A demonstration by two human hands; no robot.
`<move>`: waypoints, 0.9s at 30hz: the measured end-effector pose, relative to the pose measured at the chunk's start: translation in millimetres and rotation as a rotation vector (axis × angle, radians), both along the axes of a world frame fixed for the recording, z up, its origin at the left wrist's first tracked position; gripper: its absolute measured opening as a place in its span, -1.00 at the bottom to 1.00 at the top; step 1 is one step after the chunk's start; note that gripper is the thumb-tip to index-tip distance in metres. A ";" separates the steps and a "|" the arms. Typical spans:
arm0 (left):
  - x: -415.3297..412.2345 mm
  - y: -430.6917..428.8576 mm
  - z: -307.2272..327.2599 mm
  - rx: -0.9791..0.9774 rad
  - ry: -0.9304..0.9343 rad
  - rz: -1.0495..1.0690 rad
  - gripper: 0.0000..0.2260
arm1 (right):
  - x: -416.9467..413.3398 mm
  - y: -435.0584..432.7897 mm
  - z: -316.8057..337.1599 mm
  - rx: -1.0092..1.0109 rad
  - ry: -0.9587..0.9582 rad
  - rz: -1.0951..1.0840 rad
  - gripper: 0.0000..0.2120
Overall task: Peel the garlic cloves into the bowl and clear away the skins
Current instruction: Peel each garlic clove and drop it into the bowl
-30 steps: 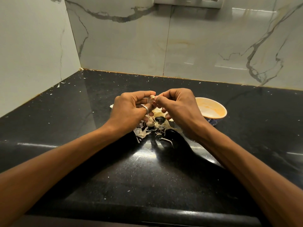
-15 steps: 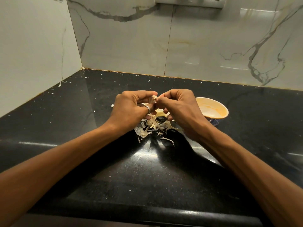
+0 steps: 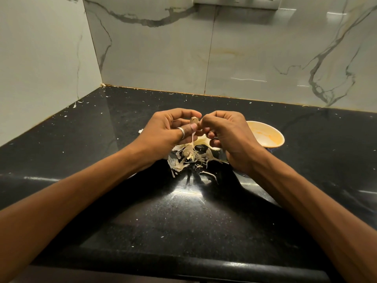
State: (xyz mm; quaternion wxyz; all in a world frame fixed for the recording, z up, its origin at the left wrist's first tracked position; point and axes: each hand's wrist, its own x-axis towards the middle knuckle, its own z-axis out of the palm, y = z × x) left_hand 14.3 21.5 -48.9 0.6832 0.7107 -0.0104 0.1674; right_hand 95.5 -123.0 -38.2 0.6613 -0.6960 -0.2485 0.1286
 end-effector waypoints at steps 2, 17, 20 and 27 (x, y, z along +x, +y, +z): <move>0.2 -0.5 1.5 -0.067 0.009 0.004 -0.74 | 0.7 -0.3 0.1 -0.001 0.003 -0.002 -0.91; 2.1 8.9 5.8 -0.285 0.015 0.090 -0.77 | 2.5 -2.4 0.4 0.013 -0.017 -0.012 -0.90; 2.0 5.7 5.1 -0.244 0.028 0.069 -0.76 | 3.5 -3.5 0.7 -0.009 -0.062 -0.024 -0.88; 0.5 3.8 4.3 -0.153 0.046 0.060 -0.73 | 6.6 -5.7 -0.5 -0.059 -0.198 -0.059 -0.94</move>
